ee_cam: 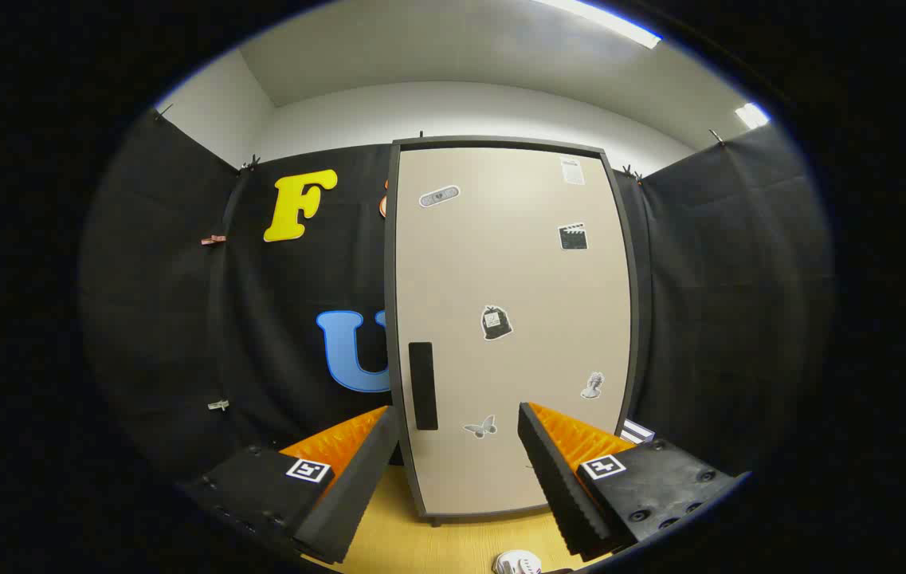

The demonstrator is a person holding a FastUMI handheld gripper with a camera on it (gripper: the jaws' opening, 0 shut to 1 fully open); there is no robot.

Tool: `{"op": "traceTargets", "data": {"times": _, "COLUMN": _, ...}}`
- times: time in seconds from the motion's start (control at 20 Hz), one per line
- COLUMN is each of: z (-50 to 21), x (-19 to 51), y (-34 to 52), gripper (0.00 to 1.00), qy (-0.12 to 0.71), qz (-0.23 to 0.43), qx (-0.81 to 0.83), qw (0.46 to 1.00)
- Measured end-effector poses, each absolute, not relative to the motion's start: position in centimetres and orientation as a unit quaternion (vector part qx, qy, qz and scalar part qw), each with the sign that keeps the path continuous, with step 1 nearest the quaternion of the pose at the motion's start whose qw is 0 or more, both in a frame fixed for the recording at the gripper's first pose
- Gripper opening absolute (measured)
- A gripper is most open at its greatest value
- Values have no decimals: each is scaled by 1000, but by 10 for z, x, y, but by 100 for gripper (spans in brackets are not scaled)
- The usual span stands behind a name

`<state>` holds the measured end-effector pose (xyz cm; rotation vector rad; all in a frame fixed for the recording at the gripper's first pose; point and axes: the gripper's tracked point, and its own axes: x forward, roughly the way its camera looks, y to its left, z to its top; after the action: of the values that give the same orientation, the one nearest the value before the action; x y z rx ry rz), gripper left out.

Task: Open the shoe cabinet door, grab the shoes and put them into the shoe cabinet, then close the shoe cabinet door.

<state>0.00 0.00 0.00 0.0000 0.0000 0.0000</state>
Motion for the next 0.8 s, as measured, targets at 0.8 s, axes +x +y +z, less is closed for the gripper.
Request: {"op": "traceTargets", "data": {"times": 0.8, "z": 1, "x": 11, "y": 3, "gripper": 98, "qy": 3, "qz": 5, "qx": 2, "qw": 1000}}
